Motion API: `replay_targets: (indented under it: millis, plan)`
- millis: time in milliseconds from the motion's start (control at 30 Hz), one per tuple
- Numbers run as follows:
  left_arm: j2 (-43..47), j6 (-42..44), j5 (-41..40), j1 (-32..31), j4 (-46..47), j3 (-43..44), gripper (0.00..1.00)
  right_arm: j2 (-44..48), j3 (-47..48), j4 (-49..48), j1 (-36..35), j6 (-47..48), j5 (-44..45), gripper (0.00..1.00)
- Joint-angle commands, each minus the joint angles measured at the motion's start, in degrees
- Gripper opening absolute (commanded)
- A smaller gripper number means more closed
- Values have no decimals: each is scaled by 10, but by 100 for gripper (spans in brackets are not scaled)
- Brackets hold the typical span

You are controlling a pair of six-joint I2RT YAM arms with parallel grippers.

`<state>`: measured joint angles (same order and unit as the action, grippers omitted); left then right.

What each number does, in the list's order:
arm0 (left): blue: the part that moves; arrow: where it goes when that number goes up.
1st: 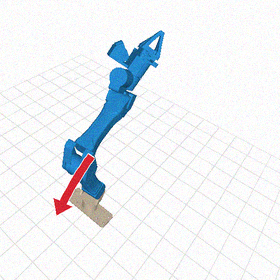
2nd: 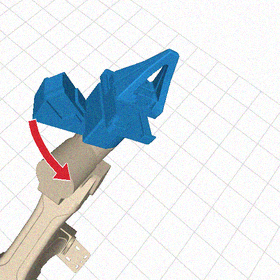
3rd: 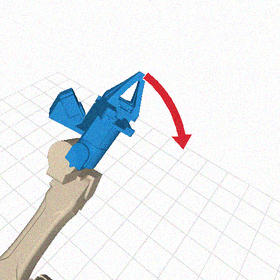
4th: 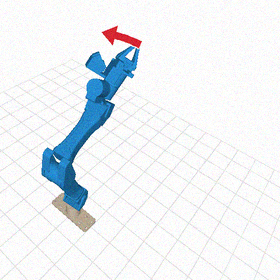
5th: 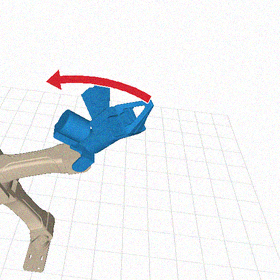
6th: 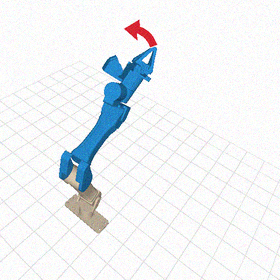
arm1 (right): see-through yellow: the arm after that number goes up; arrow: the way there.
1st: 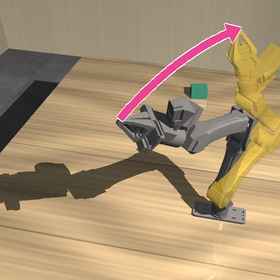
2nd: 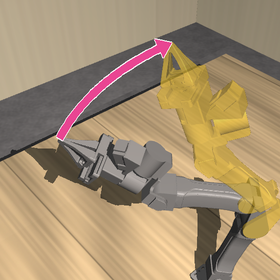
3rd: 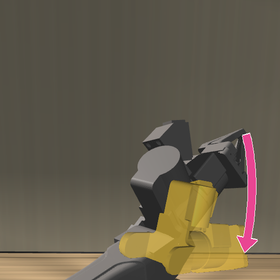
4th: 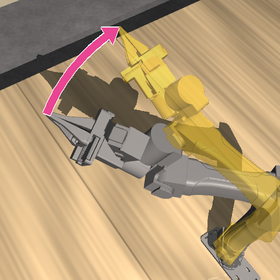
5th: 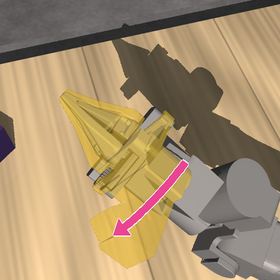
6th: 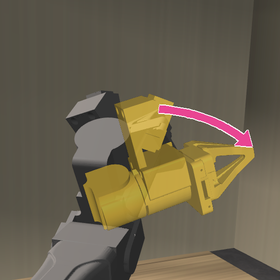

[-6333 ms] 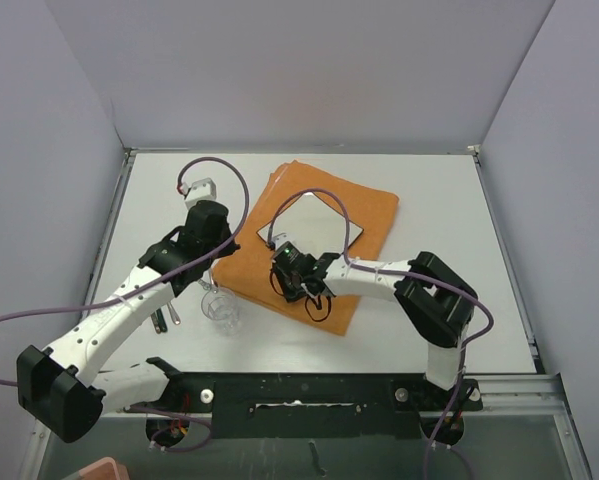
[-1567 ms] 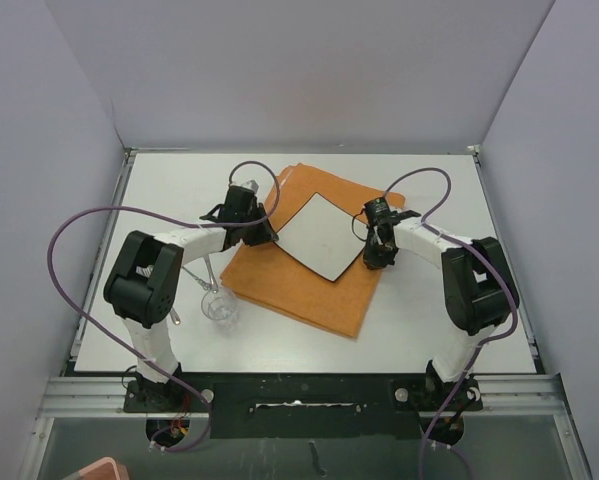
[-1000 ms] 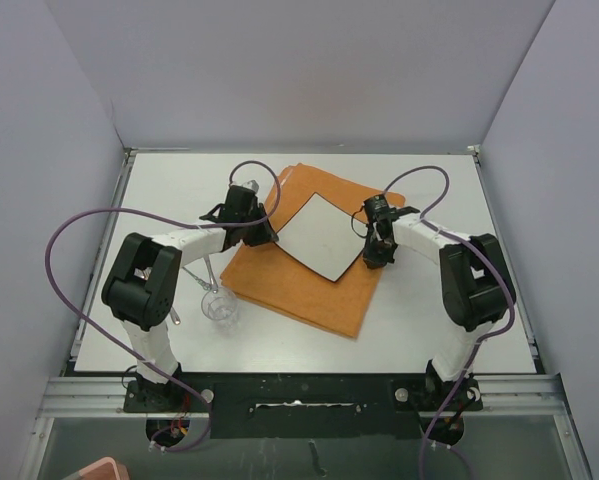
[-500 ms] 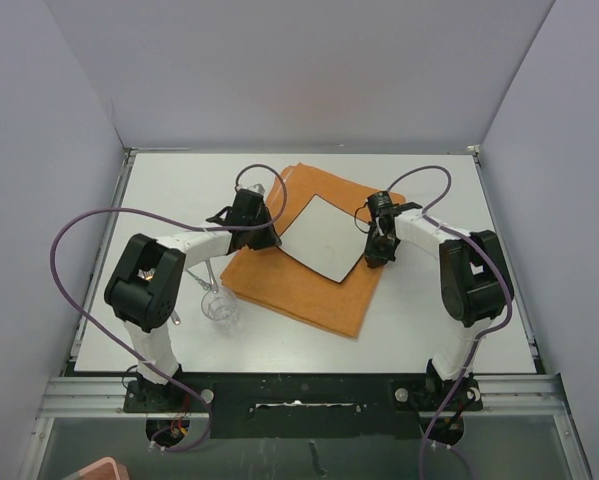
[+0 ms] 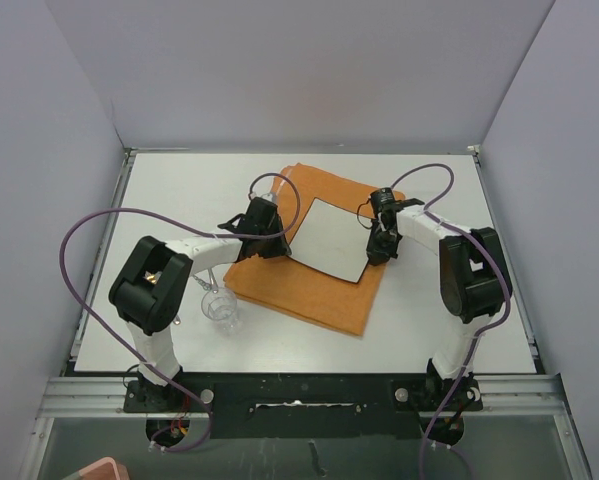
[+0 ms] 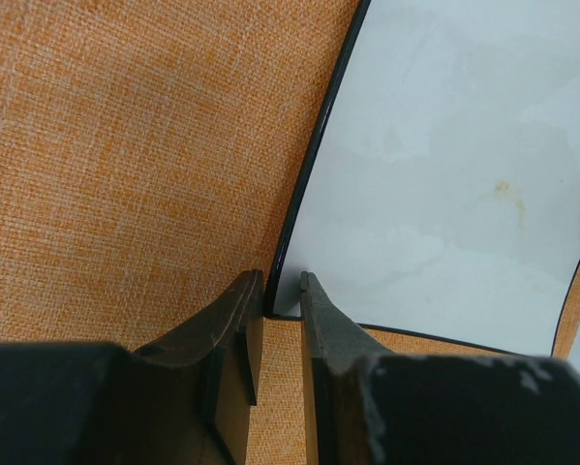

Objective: Set the dinner table for one person
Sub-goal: Adjust the plate on the napkin.

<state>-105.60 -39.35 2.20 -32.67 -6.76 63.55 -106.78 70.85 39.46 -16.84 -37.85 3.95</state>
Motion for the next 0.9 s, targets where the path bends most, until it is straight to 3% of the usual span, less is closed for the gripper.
replay_targets:
  millis: [0,133,333,467,600,633,667,700,733,867]
  plan:
    - [33,14,6,-11,-2,1,0,-18,12,-35,0,-2,2,0]
    - [38,22,-5,-12,-16,4,4,8,25,-14,-3,4,15,0]
    - [63,74,-84,-12,-93,64,26,61,98,42,-3,27,36,21]
    - [83,108,-165,-12,-156,136,32,93,134,64,-4,44,56,30]
    - [113,78,-201,-19,-194,157,36,93,152,46,3,80,66,32]
    - [121,57,-210,-22,-202,150,36,79,160,45,10,85,57,24]
    - [130,33,-215,-27,-208,140,33,62,169,44,16,93,38,3]
    - [140,12,-219,-34,-209,123,23,44,180,42,21,103,16,0]
    - [147,-9,-223,-42,-213,108,0,25,190,40,22,111,-4,0]
    - [144,-98,-238,-91,-262,69,0,-52,259,34,23,135,-51,0]
